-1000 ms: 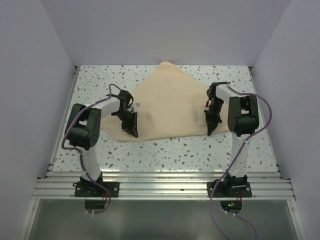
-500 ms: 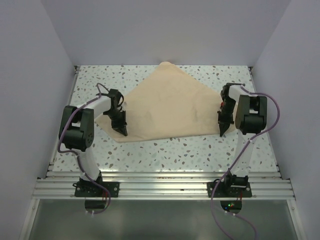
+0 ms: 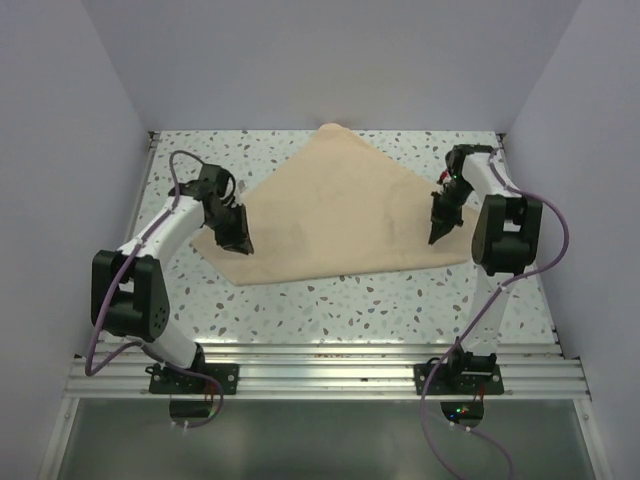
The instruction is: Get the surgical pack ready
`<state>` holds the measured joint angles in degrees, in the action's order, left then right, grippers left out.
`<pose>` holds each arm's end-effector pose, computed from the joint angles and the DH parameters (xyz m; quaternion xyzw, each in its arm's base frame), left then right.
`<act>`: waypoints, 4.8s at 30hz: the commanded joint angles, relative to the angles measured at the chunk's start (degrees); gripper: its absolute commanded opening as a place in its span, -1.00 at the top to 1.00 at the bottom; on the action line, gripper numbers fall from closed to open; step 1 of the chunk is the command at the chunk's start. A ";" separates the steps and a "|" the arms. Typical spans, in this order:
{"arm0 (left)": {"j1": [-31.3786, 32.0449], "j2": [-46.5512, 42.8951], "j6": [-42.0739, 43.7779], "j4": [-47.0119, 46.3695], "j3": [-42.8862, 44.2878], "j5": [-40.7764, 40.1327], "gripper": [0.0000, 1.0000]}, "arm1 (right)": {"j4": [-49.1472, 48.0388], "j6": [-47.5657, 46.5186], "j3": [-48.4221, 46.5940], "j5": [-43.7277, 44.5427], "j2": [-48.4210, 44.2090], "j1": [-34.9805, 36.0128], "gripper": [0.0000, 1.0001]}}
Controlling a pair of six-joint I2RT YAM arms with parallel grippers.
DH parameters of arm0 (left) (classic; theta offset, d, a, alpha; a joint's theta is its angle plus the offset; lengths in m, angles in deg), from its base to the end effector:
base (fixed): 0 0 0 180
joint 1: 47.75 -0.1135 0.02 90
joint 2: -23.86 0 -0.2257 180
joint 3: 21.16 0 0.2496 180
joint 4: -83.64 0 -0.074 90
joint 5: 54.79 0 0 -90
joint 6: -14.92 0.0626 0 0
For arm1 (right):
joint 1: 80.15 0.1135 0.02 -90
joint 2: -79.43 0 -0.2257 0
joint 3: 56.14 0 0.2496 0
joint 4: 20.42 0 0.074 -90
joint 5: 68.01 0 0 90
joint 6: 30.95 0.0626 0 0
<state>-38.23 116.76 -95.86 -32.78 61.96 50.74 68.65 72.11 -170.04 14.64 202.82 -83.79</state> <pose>0.3087 -0.0688 0.1678 -0.0767 0.9776 -0.1665 0.1035 0.3699 -0.0155 0.1262 -0.1492 -0.9839 -0.0576 0.0795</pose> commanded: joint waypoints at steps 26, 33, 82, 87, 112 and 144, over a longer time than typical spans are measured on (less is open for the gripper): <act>-24.90 11.69 -2.78 -12.49 2.61 -2.35 -0.43 | -5.90 2.94 -2.14 -22.88 -9.22 8.82 0.43; -24.90 13.18 -2.95 -14.95 0.31 -3.22 -0.31 | -5.72 2.85 -3.11 -23.67 -8.26 8.82 0.43; 15.70 26.61 -18.77 -16.10 44.32 11.98 1.00 | -11.70 0.56 7.44 -1.61 2.99 7.68 1.00; 17.99 33.11 -18.95 -16.01 49.78 13.03 1.00 | -10.73 0.83 4.80 -3.19 3.87 7.77 1.00; 23.88 43.06 -19.48 -16.80 56.39 16.46 1.00 | -10.82 1.35 3.83 -4.69 4.93 7.86 1.00; 21.87 31.49 -2.62 -13.37 49.90 3.81 -0.28 | -5.37 4.25 -3.10 -8.36 -6.23 8.47 0.29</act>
<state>-13.93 159.97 -105.50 -46.75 113.67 59.83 61.76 75.45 -168.84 9.06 203.94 -75.75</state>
